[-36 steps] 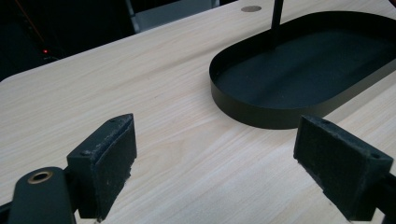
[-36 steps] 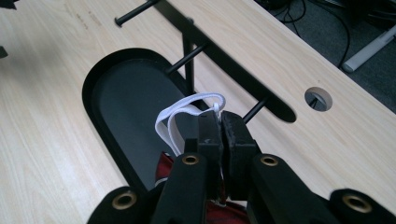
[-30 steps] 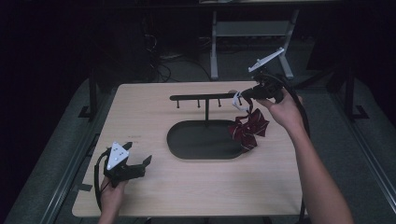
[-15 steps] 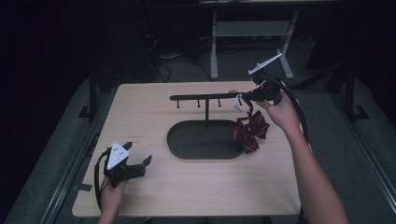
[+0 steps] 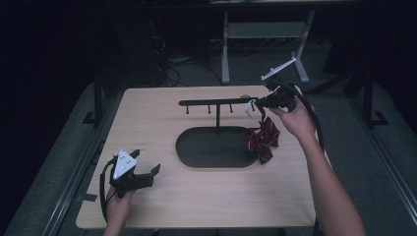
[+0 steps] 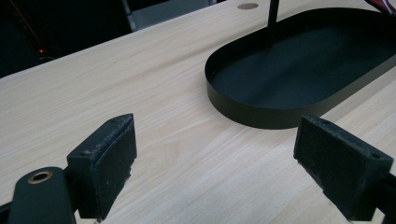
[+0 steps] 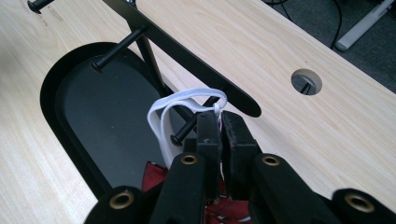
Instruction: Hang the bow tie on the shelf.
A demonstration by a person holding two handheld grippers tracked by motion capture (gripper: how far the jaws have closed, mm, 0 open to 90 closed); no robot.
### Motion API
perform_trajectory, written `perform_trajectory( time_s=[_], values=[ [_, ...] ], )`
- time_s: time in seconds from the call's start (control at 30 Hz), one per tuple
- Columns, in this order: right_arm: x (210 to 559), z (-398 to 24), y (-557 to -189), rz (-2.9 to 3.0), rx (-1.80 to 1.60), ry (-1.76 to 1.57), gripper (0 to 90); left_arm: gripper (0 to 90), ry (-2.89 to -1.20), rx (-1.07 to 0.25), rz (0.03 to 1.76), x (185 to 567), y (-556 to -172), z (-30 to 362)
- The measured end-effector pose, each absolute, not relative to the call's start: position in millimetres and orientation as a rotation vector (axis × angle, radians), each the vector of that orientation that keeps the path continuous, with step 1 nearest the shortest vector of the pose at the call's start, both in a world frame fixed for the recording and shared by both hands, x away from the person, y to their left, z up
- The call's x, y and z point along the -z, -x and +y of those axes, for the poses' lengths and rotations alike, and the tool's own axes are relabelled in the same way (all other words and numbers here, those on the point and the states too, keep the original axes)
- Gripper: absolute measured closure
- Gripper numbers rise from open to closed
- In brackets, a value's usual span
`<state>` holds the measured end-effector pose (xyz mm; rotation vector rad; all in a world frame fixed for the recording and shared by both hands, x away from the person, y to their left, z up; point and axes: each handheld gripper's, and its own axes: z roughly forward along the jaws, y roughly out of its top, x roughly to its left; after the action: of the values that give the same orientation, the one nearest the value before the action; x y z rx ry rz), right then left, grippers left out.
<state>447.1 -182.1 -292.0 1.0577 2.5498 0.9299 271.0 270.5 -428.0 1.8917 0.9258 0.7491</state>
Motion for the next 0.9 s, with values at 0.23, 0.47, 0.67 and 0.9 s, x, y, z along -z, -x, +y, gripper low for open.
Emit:
perform_trajectory(
  time_s=[0.23,0.47,0.67,0.9],
  values=[
    [294.1,-182.5,-446.5,2.550,-0.925,-1.053,85.8,12.9,-1.892,-0.745,0.927,428.4,-271.2,270.2],
    [299.4,-185.9,-445.8,2.555,-0.920,-1.070,85.3,12.9,-1.894,-0.746,0.926,428.4,-271.2,269.6],
    [301.8,-189.1,-444.7,2.557,-0.927,-1.076,83.3,13.0,-1.896,-0.746,0.923,428.9,-271.4,268.9],
    [303.0,-190.0,-442.9,2.571,-0.931,-1.070,82.7,13.0,-1.894,-0.747,0.923,429.0,-271.3,268.7]
  ],
)
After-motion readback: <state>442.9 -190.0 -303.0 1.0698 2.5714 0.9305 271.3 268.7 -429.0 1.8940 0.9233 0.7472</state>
